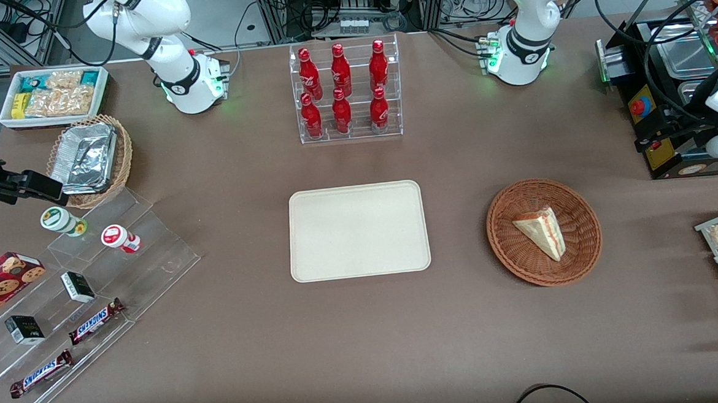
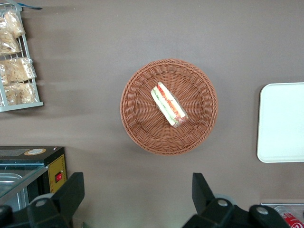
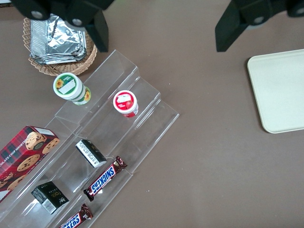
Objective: Place sandwich from basket to tray
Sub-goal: 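Move the left gripper from rest toward the wicker basket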
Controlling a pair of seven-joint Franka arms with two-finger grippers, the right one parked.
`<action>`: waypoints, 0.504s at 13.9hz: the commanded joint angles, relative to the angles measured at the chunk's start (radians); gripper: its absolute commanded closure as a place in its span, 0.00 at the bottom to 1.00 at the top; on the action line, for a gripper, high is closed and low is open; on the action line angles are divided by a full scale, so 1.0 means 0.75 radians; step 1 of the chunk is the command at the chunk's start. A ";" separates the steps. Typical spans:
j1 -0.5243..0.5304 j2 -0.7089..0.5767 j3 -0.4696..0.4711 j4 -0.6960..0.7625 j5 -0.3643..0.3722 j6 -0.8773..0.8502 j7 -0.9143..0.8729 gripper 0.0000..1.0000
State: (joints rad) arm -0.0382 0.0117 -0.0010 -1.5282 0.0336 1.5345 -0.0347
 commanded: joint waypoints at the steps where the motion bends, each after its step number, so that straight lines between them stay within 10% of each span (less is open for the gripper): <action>1: -0.015 0.013 0.012 0.033 -0.024 -0.023 0.038 0.00; 7: -0.017 0.062 0.014 -0.022 -0.020 0.032 0.009 0.00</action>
State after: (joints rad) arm -0.0407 0.0345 -0.0011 -1.5330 0.0327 1.5367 -0.0287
